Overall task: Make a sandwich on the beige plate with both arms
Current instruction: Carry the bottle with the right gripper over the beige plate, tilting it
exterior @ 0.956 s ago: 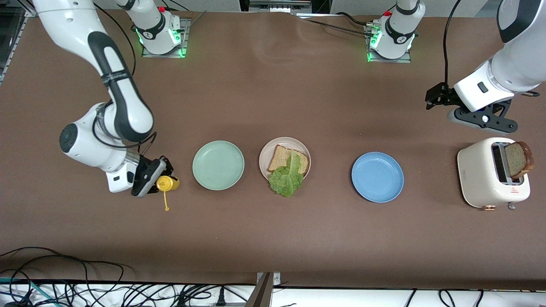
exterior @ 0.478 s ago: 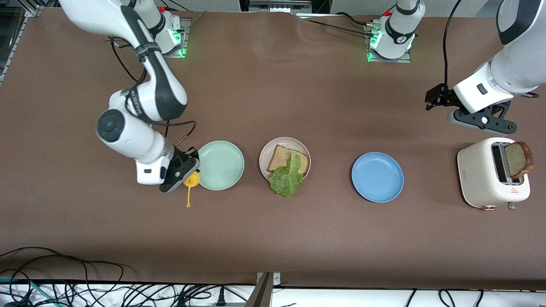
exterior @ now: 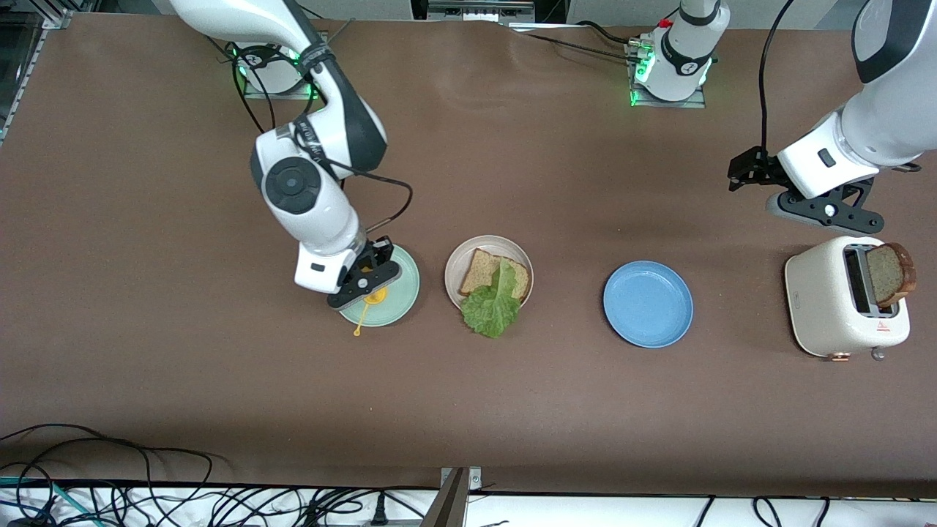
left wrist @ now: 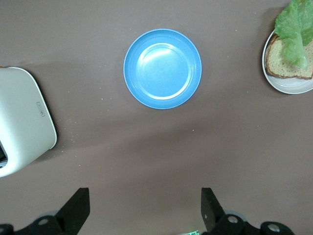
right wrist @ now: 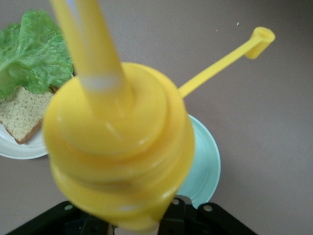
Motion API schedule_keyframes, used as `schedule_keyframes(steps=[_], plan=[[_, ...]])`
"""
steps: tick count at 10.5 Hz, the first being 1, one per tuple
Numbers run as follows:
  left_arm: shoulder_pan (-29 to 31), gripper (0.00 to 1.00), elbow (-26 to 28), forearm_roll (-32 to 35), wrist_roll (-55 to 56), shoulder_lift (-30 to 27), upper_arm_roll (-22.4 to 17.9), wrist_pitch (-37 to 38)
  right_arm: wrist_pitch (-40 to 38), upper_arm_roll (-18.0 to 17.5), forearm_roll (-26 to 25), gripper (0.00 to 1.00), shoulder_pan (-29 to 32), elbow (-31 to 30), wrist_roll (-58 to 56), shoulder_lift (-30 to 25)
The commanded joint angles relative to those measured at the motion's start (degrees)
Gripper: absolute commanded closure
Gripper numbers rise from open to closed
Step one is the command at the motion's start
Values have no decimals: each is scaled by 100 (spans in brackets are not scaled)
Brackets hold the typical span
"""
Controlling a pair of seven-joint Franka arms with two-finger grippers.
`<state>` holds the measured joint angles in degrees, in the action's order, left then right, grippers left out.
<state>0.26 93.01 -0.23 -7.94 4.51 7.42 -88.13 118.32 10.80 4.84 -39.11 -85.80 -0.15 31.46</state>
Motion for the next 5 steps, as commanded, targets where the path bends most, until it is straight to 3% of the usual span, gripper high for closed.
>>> schedule_keyframes(steps=[1,4,5], plan=[[53,0,-3,-144,38,14,14,32,-650,554,-97,100,-675,887,751,587],[44,0,-2,-144,38,32,14,24,-1572,1448,-97,100,-1597,2081,920,1640],[44,0,-3,-144,38,32,14,24,-1654,1582,-106,100,-1774,2216,920,1879]])
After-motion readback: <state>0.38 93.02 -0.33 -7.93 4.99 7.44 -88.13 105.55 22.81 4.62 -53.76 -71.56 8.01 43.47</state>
